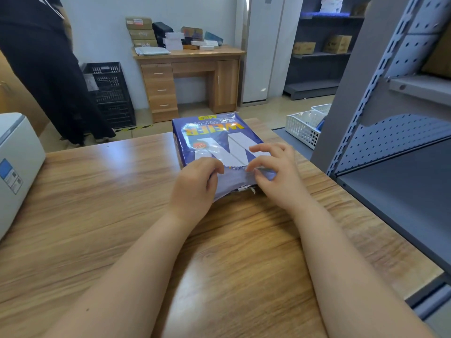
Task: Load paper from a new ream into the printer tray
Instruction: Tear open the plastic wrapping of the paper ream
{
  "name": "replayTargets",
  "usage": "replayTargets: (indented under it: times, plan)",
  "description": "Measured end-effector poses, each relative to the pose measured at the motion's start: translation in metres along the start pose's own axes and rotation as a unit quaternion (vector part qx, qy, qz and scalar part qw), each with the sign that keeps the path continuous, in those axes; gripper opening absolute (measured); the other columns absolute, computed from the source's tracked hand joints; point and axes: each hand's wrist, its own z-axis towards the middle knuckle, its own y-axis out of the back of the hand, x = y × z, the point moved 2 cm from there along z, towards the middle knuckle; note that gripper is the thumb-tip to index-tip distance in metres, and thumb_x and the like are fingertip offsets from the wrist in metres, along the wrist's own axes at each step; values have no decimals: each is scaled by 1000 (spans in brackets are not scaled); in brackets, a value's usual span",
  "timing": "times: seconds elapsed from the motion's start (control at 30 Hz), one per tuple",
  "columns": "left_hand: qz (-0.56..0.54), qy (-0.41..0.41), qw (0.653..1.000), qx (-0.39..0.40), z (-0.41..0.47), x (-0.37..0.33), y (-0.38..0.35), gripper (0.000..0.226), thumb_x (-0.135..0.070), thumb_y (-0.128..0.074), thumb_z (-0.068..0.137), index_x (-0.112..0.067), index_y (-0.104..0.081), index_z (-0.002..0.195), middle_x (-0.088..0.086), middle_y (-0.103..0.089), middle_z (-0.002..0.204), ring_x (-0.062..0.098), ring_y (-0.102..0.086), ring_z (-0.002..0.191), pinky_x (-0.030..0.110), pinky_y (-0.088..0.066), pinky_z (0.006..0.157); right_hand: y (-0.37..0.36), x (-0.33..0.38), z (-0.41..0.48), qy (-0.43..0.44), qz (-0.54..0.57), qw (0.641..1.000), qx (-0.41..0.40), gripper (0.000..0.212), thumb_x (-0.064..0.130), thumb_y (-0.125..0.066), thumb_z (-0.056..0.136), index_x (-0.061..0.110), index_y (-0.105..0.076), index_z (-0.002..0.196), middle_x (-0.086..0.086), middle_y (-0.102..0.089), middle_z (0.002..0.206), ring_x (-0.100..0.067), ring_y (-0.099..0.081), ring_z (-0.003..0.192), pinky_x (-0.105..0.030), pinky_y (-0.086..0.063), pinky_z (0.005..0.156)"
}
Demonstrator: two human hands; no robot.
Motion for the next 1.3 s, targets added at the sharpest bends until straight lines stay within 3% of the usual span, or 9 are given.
replayTargets:
  times: [0.17, 0.3, 0.4, 0.6, 0.7, 0.8, 0.93, 1.03, 1.3]
  plan:
    - [-5, 6, 1000, -30, 0, 1, 0, 15, 7, -56, 81, -5, -64, 85, 3, -71, 87, 14, -57, 79, 33, -47, 71, 0, 6, 2, 44, 9, 999, -28, 20, 0, -59, 74, 18, -70, 71, 4, -64, 116, -23, -45, 111, -50, -39, 95]
    - [-7, -34, 999, -37, 2, -2, 2, 21, 12, -56, 76, -6, -62, 81, 6, -71, 86, 16, -59, 82, 37, -48, 71, -8, 6, -2, 72, -27, 997, -6, 27, 11, -50, 75, 20, -75, 78, 2, -68, 114, -34, -51, 109, -55, -42, 91]
    - [14, -85, 996, -29, 2, -6, 5, 19, 8, -49, 75, -5, -64, 72, 9, -71, 89, 19, -59, 88, 37, -47, 71, -13, 9, -3, 60, -96, 994, 0, 28, 20, -50, 76, 23, -77, 85, 2, -68, 117, -34, -52, 111, -50, -40, 92]
    - [70, -103, 992, 6, 1, -6, 2, 30, 0, -46, 78, -11, -74, 76, 13, -69, 97, 30, -60, 79, 38, -49, 68, -15, 10, -4, 51, -150, 987, -2, 14, 24, -64, 80, 25, -77, 86, -1, -59, 135, -33, -49, 120, -47, -35, 93]
    - [113, -89, 989, 19, 1, -5, -3, 37, -4, -43, 76, -17, -77, 83, 12, -68, 107, 34, -59, 83, 43, -50, 70, -14, 11, -3, 50, -155, 987, -5, 18, 29, -60, 84, 25, -77, 86, -1, -54, 142, -32, -45, 123, -44, -31, 95]
    - [182, -54, 982, 22, -2, -4, -7, 30, -12, -52, 74, -27, -77, 82, 11, -66, 120, 33, -53, 101, 43, -43, 78, -15, 9, -3, 38, -151, 988, 2, 22, 32, -55, 84, 27, -77, 89, -1, -53, 143, -34, -46, 122, -42, -30, 95]
    - [237, -48, 970, 5, -3, -6, -8, 14, -19, -66, 75, -29, -75, 78, 10, -61, 130, 30, -43, 117, 41, -30, 86, -12, 6, -2, 14, -116, 993, 8, 11, 31, -69, 79, 28, -77, 86, 1, -58, 136, -33, -46, 123, -50, -34, 98]
    - [253, -31, 967, -12, -1, -5, -7, 12, -26, -70, 76, -31, -75, 87, 10, -59, 133, 31, -42, 120, 43, -30, 89, -7, 5, 0, 9, -95, 995, 1, 6, 29, -73, 76, 27, -77, 80, 2, -61, 131, -33, -45, 122, -55, -36, 98]
    - [242, -7, 970, -19, 0, 1, -7, 12, -31, -71, 76, -34, -76, 87, 11, -60, 131, 32, -42, 119, 43, -29, 89, -12, 7, 0, -1, -83, 996, 26, 6, 29, -70, 79, 27, -76, 80, 2, -59, 133, -32, -41, 125, -50, -30, 100]
